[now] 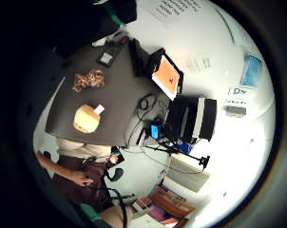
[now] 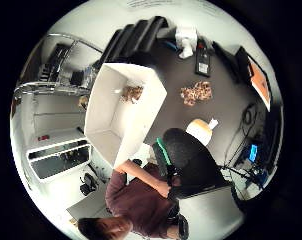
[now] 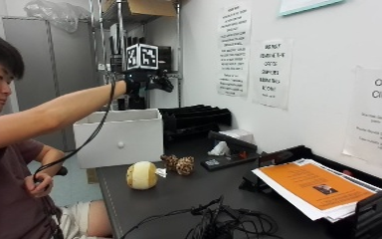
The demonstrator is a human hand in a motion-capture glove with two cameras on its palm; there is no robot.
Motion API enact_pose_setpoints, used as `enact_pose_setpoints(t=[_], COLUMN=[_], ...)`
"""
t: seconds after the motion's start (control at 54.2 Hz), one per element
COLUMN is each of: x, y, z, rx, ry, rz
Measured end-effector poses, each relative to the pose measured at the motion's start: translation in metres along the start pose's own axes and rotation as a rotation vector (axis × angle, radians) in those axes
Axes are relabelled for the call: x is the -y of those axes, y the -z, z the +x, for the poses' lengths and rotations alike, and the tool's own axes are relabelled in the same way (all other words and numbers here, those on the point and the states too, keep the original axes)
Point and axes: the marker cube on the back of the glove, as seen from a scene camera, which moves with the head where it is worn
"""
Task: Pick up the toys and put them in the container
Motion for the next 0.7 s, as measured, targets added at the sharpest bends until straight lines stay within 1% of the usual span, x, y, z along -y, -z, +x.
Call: enact_pose_setpoints(t=[0.092, 0.148, 0.258, 0.332, 0.461, 0.535, 0.701], x=[-0.012, -0.017, -0.025, -0.03, -0.036, -0.037, -0.03], y=[-0.052, -0.083, -0.153, -0.211, -0.291, -0.313, -0.322], z=[0.012, 0.012, 0.01, 0.007, 0.002, 0.001, -0.008], rx=[-0.034, -0.019, 0.026, 0.071, 0.119, 0.147, 0.207], ry=[0.019, 0.037, 0.076, 0.095, 0.095, 0.081, 0.082], rz=[0.032, 0.019, -0.067, -0.134, -0.259, -0.27, -0.227])
